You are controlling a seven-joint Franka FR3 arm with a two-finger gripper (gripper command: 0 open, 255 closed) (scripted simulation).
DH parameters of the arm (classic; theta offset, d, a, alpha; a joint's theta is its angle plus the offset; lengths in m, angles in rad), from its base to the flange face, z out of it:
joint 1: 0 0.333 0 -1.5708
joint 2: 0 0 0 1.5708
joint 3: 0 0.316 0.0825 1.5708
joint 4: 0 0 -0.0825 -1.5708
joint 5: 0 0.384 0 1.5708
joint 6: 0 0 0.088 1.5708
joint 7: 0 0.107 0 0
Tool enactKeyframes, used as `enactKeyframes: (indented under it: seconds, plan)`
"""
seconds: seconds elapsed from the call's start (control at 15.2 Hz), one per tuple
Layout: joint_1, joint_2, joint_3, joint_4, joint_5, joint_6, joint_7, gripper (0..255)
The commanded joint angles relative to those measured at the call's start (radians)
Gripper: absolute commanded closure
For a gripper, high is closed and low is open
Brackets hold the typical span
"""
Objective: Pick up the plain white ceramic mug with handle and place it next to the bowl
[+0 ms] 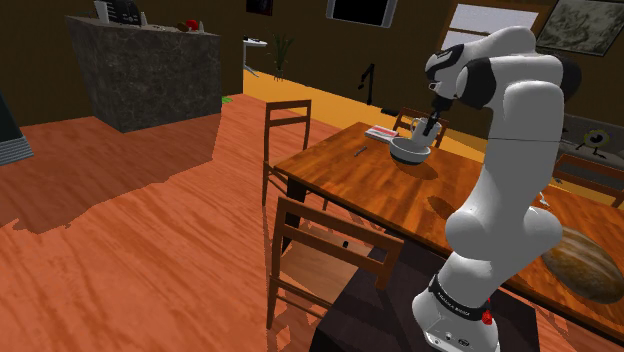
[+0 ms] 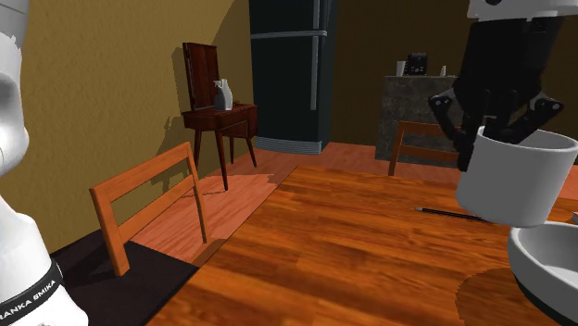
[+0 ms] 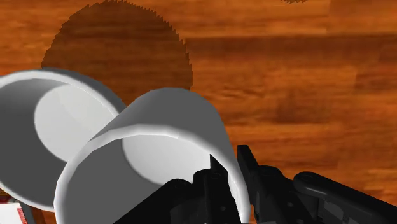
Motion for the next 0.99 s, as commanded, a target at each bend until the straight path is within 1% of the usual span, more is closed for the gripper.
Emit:
enactKeyframes:
  seconds: [0.0,0.92]
  plan:
    - [-0.008,0.01,0.0,-0.009,0.007,0.017,-0.014,255]
    - [-0.007,0.055,0.018,-0.136,0.044,0.18,-0.05,255]
